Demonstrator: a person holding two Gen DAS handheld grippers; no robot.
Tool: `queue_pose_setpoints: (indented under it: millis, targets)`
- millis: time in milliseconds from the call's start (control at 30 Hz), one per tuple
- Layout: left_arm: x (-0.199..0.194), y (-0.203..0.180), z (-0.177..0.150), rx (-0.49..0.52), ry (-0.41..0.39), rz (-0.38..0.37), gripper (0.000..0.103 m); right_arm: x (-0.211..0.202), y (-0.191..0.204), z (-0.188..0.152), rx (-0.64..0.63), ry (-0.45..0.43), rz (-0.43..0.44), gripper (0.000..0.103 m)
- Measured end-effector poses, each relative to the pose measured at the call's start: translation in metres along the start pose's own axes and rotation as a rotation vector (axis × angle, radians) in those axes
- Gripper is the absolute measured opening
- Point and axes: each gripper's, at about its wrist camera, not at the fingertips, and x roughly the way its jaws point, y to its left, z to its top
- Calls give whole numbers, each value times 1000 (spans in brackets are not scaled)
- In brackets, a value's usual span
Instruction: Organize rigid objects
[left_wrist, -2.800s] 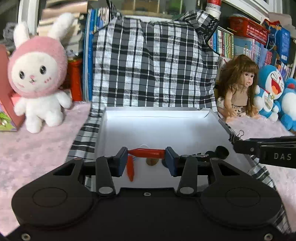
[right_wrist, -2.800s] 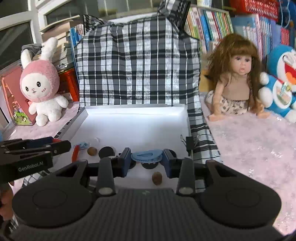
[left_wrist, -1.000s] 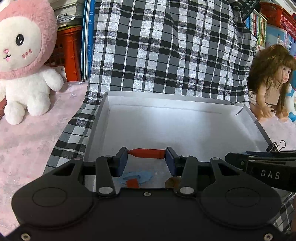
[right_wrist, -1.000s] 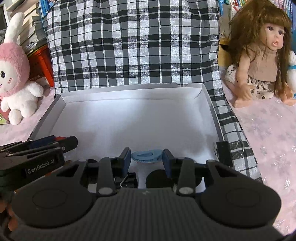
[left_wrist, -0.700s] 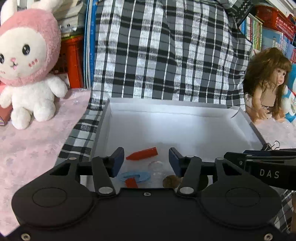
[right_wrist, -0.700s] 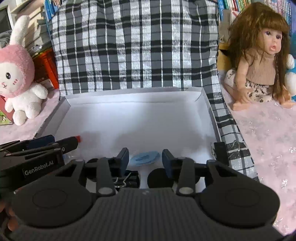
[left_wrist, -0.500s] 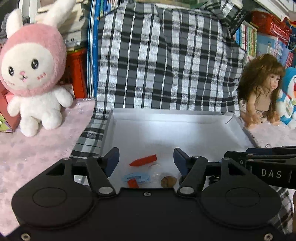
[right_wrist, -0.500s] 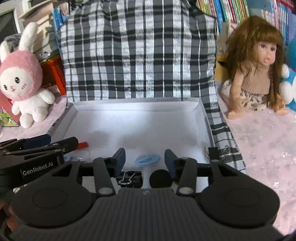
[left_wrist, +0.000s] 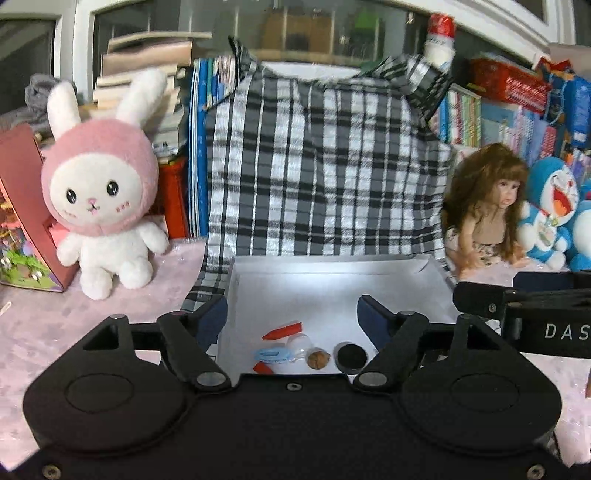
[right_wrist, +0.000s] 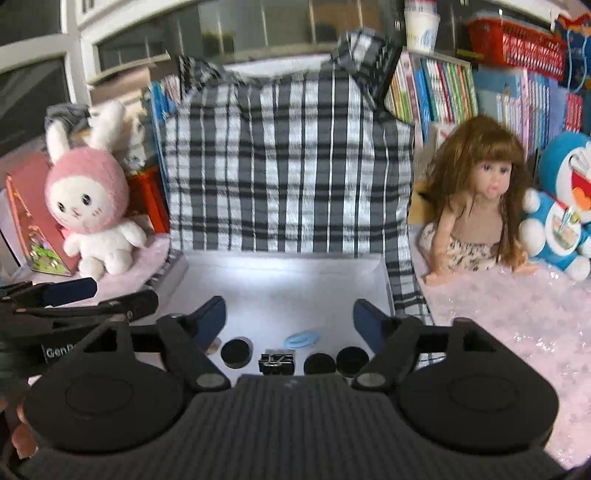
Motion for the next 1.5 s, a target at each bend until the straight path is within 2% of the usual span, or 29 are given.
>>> queue_pose_setpoints:
  millis: [133, 300, 433, 733, 1000, 1300, 1500]
  targets:
    - [-25, -5, -3, 11, -32, -18, 82, -27, 5, -2, -22, -57, 1, 91]
    - [-61, -11, -12, 41, -91, -26, 85, -57, 11, -8, -54, -135, -47, 93]
    - [-85, -11, -19, 49, -118, -35, 86, -80, 14, -16, -83, -199, -55, 100]
    - [-112, -6, -41, 47, -162, -37, 89, -105, 14, -35, -98, -265, -66, 103]
    - [-103, -1, -70, 27, -139, -38, 90, -105, 7, -62, -82, -261, -74, 103]
    - [-63, 5, -120, -11, -69, -24, 90, -71, 0, -103, -69, -179, -110, 103]
    - [-37, 8, -140, -25, -28, -8, 90, -43, -7, -126, -62, -119, -116, 103]
